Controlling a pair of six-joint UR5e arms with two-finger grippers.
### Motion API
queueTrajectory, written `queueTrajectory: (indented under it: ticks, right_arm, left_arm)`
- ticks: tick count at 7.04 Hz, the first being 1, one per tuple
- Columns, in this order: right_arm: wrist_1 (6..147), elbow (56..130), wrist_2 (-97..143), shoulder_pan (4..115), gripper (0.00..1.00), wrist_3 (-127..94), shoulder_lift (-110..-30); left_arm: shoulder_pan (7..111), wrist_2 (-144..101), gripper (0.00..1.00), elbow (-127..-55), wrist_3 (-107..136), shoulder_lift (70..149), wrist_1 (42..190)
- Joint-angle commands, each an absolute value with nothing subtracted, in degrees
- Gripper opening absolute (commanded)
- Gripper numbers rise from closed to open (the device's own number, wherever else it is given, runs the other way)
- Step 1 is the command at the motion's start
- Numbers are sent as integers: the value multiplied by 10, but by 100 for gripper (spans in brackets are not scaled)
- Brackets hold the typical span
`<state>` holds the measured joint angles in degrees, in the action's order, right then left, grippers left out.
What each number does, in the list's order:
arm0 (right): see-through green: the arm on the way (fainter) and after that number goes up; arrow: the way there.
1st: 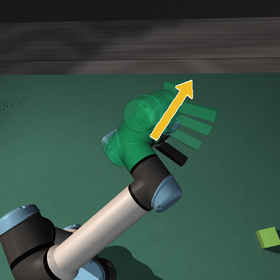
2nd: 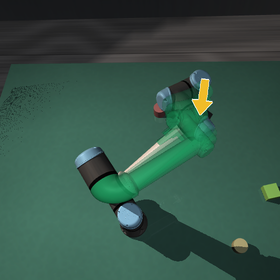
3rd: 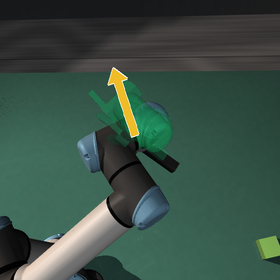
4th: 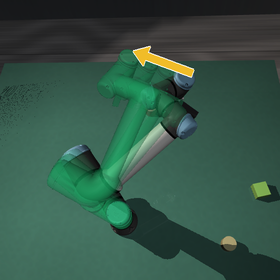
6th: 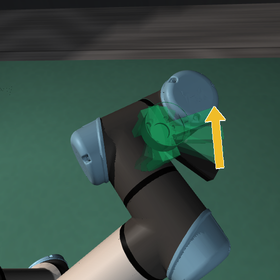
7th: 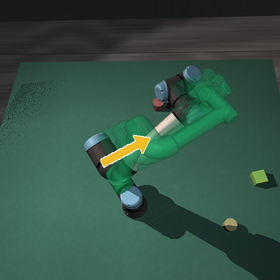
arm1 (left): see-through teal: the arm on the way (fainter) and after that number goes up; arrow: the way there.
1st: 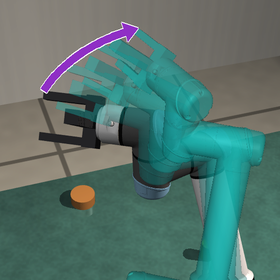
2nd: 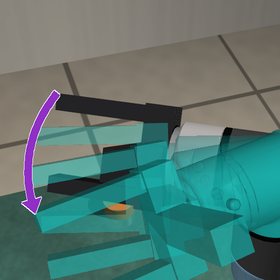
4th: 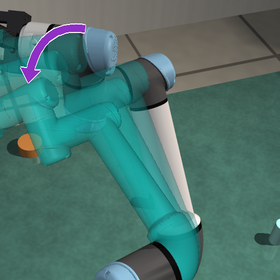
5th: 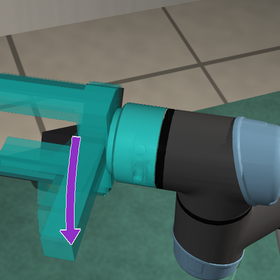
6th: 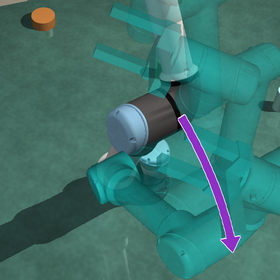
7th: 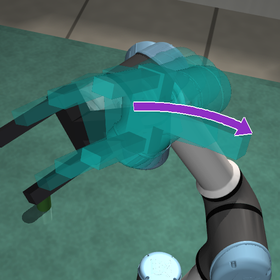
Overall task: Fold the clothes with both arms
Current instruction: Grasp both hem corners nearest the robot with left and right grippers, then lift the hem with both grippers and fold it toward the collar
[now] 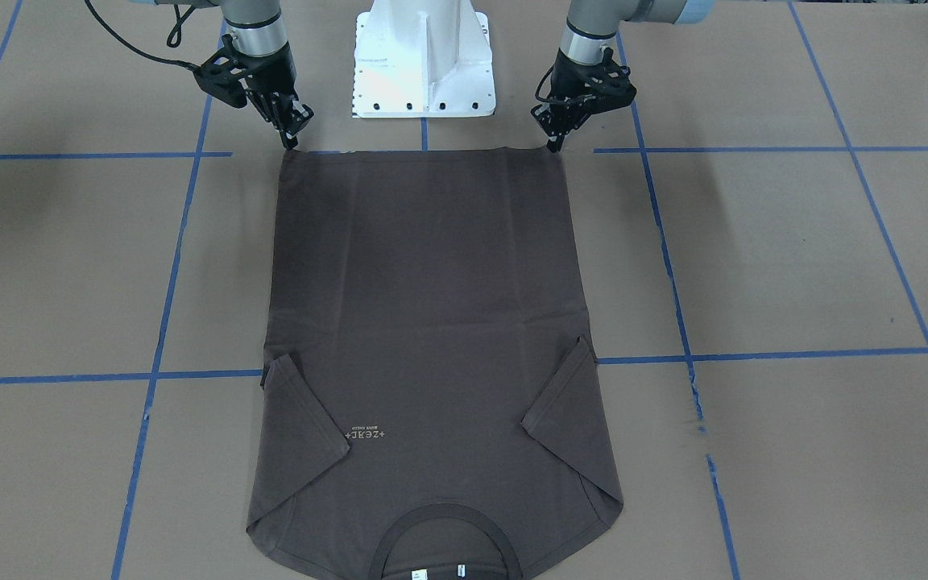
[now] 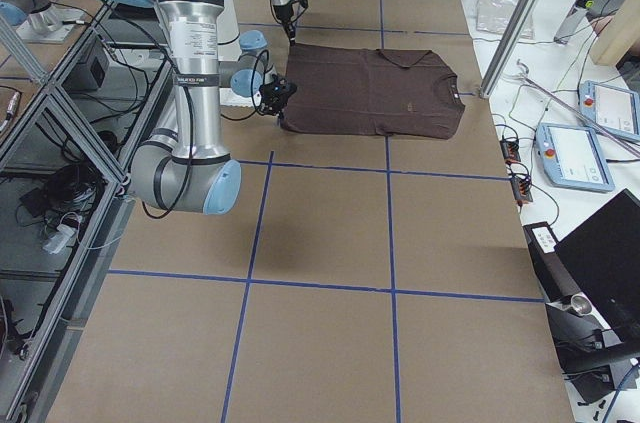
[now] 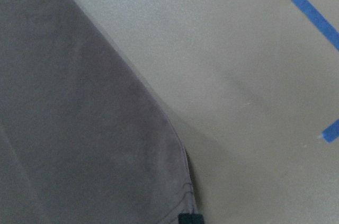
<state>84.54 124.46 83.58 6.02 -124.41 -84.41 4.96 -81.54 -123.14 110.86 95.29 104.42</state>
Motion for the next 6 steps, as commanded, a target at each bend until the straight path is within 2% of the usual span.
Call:
queueTrajectory:
  ticks: [1, 4, 6]
  right_arm:
    - [863, 1288, 836, 35, 0, -1248, -867]
    - [916, 1366, 844, 0, 0, -1250, -883]
    - [918, 1368, 845, 53, 0, -1239, -867]
  left_arm:
    - [29, -817, 0, -1309, 1112, 953, 986]
    - [10, -817, 0, -1358, 1127, 954, 944]
    - [27, -815, 0, -1354, 1115, 975, 944]
